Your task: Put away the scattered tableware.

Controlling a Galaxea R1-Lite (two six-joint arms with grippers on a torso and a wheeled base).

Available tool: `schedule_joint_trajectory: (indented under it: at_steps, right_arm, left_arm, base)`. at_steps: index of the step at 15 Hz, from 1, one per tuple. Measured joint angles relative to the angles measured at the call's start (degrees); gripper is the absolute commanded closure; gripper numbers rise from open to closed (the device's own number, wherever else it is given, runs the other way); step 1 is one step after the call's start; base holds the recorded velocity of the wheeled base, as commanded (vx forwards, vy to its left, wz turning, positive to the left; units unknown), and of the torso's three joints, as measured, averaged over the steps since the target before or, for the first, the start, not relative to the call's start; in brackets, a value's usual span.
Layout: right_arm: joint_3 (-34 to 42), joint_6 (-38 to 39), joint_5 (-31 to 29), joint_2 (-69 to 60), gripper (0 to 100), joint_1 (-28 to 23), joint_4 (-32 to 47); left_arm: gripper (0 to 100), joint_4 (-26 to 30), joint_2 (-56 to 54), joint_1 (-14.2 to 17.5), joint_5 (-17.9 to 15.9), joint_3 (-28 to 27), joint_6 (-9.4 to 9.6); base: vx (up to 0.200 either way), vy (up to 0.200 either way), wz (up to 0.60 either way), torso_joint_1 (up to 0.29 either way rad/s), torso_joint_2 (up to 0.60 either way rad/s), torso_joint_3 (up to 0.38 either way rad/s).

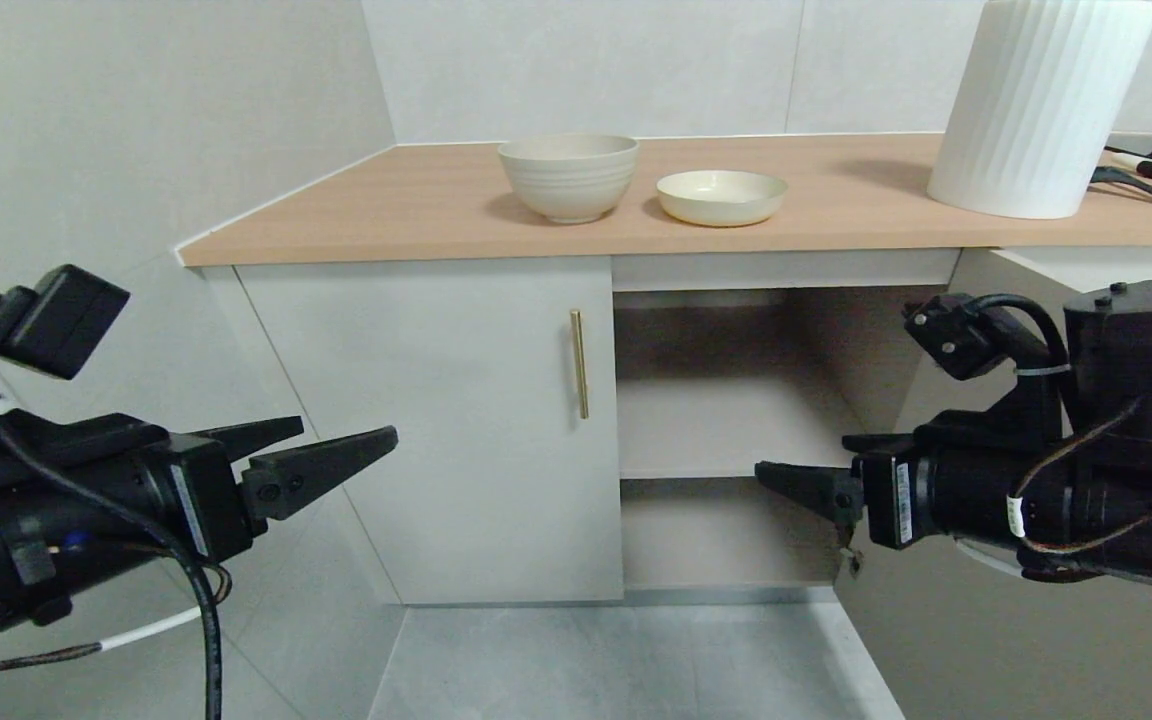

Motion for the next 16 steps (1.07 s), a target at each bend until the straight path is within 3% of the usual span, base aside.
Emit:
schedule_joint_trajectory:
  at_steps: [3, 6, 13, 16]
  right_arm:
    - [-1.0, 2.1, -1.2, 1.2, 0, 0.4, -0.2]
    - [-1.2, 2.1, -2.0, 1.6, 0, 0.7, -0.3]
    - [0.3, 1.8, -1.5, 1.9, 0, 0.8, -0.3]
    - [0.7, 1.5, -1.5, 1.9, 0, 1.0, -0.5]
  left_arm:
    - [0, 0.0, 0.6, 0.0, -0.1, 0.0, 0.17]
    - [0, 0.0, 0.8, 0.0, -0.1, 0.0, 1.69]
    - [0, 0.0, 1.1, 0.1, 0.0, 0.0, 1.76]
    - [0, -0.1, 1.1, 0.1, -0.1, 0.0, 1.58]
  base:
    - [0.000, 0.000, 0.00, 0.000, 0.00, 0.000]
    - [0.200, 0.000, 0.00, -0.002, 0.00, 0.004]
    - [0.200, 0.000, 0.00, 0.003, 0.00, 0.004]
    - [0.000, 0.000, 0.00, 0.000, 0.00, 0.000]
